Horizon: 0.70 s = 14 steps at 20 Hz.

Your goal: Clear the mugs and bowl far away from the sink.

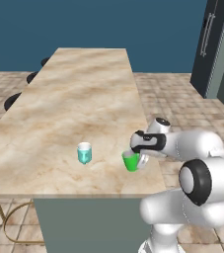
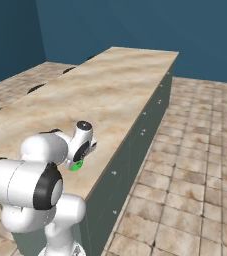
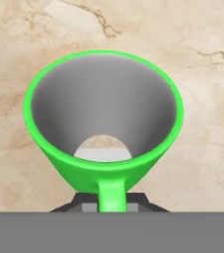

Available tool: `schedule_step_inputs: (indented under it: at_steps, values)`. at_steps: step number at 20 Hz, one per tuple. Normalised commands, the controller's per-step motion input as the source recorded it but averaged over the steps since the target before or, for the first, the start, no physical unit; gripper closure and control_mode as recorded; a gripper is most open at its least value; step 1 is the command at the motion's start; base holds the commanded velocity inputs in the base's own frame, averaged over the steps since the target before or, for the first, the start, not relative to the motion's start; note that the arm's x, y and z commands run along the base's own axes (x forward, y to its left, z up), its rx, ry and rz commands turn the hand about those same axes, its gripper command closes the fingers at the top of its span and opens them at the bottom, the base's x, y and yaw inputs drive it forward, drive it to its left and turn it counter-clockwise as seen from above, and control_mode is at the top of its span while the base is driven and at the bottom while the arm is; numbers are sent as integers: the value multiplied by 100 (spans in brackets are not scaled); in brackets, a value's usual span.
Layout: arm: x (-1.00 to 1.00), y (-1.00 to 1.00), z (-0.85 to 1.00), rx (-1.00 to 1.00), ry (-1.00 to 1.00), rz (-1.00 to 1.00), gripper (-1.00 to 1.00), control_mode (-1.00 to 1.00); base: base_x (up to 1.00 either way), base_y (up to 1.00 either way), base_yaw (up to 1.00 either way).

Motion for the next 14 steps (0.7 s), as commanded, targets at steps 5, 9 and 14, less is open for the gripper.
schedule_step_inputs:
  at_steps: [5,9,14]
  values:
    - [0,7,-45,0,0,6,-100,-100,0,0,0]
    - [0,0,-3,2,0,3,-100,-100,0,0,0]
    - [-20,-2,3,1,2,0,-100,-100,0,0,0]
